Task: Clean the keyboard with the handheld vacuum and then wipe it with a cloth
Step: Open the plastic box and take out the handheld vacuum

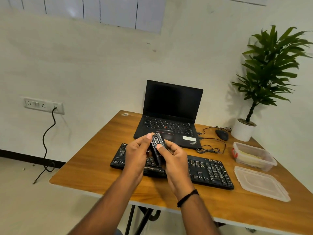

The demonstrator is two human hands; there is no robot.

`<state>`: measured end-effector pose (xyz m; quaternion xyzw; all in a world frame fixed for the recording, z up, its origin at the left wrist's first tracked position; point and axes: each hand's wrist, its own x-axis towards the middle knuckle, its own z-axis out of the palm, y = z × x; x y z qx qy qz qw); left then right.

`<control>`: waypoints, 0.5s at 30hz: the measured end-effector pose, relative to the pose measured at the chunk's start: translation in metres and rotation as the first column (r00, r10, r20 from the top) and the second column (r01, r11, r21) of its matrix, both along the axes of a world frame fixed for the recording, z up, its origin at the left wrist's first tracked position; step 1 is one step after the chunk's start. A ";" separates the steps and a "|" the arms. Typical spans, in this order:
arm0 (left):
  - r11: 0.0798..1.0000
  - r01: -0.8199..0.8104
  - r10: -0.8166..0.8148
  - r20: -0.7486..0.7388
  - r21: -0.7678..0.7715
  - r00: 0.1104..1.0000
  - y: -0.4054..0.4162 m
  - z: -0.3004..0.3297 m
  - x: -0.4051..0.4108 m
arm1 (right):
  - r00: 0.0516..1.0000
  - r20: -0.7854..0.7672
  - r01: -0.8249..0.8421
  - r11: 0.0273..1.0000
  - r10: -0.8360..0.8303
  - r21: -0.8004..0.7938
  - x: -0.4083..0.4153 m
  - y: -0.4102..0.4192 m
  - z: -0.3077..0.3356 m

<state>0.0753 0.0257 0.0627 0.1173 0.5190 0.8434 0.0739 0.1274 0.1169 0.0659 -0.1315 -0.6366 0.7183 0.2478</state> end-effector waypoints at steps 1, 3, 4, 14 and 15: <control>1.000 -0.001 0.001 -0.007 0.003 1.000 0.000 0.000 0.000 | 1.000 0.000 0.008 1.000 -0.008 0.000 0.000 0.000 -0.001; 1.000 -0.002 0.003 -0.029 0.006 1.000 -0.001 -0.001 0.001 | 0.999 -0.007 0.032 0.999 -0.032 -0.005 -0.001 -0.001 -0.001; 1.000 -0.002 0.002 -0.041 0.004 0.999 -0.001 -0.001 0.002 | 0.999 -0.014 0.047 0.999 -0.047 -0.013 0.000 -0.002 0.000; 0.997 0.063 -0.066 -0.091 -0.031 0.994 -0.003 -0.015 0.005 | 0.987 0.018 0.163 0.979 -0.162 -0.125 -0.002 -0.006 0.002; 0.997 0.075 -0.077 -0.083 -0.020 0.994 -0.003 -0.016 0.005 | 0.987 0.025 0.158 0.979 -0.156 -0.132 -0.002 -0.006 0.003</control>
